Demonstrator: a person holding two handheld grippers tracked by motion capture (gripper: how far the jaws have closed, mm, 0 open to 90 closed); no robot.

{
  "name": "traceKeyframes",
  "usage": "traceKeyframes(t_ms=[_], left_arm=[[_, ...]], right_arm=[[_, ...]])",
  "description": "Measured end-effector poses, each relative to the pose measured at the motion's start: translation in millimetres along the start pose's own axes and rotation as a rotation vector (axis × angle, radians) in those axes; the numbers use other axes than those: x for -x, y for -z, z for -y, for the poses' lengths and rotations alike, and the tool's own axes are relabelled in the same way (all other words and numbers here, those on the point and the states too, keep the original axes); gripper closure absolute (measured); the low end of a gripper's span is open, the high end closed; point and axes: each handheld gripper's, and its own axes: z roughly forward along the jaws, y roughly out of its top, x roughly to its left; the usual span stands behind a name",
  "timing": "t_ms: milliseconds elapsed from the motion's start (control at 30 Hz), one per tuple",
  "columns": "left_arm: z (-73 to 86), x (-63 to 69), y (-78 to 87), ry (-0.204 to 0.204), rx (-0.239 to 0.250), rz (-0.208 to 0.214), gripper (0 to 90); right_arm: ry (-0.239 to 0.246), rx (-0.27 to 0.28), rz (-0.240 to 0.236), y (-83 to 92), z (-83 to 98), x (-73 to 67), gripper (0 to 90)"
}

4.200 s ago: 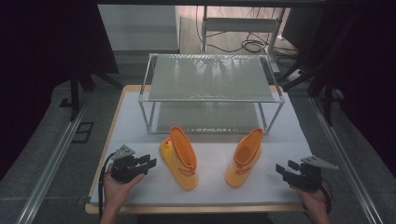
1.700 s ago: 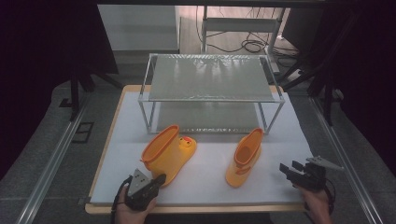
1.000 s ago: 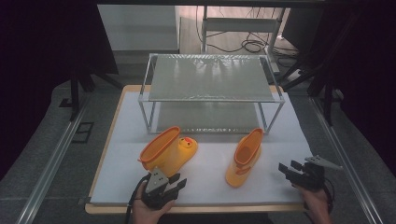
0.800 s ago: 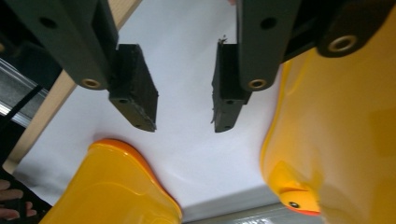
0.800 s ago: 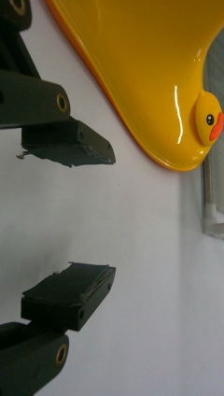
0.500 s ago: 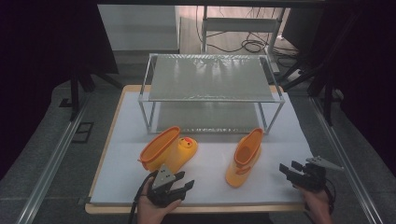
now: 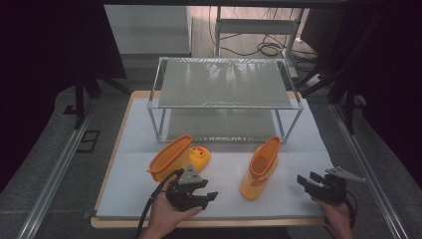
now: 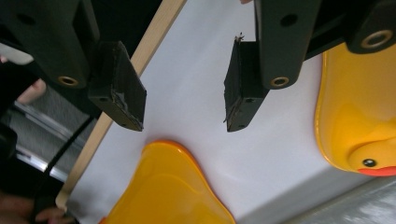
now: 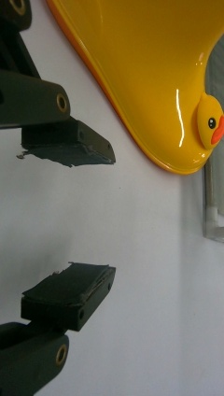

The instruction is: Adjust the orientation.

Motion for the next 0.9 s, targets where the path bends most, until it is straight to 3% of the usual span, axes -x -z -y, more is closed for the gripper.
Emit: traceKeyframes(t_ms=[67, 100, 167, 333, 500, 733, 900], left_arm=[[-6.6, -2.5, -2.0, -0.009, -0.043, 0.034, 48.7], [-11.0, -5.3, -3.3, -0.01, -0.067, 0.072, 47.8], [-12.3, -6.4, -3.5, -0.013, -0.074, 0.08, 47.6], [-16.6, -12.2, -6.4, 0.003, -0.104, 0.174, 46.5], [-18.9, -18.6, -6.5, 0.01, -0.109, 0.238, 45.7], [-18.9, -21.8, -6.3, 0.011, -0.124, 0.295, 45.7], [-29.6, -18.4, 0.9, -0.013, -0.136, 0.316, 45.8]], right_arm=[[0.0, 0.001, 0.001, 0.3, 0.0, 0.7, 38.6], [-0.003, -0.001, 0.001, 0.8, 0.1, 1.8, 38.6], [-0.006, 0.005, 0.003, 0.4, 0.4, 2.6, 38.6], [-0.01, 0.005, 0.003, 0.8, 0.6, 3.3, 38.6], [-0.005, 0.003, 0.005, 0.0, 0.6, 2.7, 38.6], [-0.005, 0.002, 0.007, -0.3, 0.7, 2.8, 38.6], [-0.007, 0.002, 0.008, 0.9, 0.2, 3.4, 38.6]])
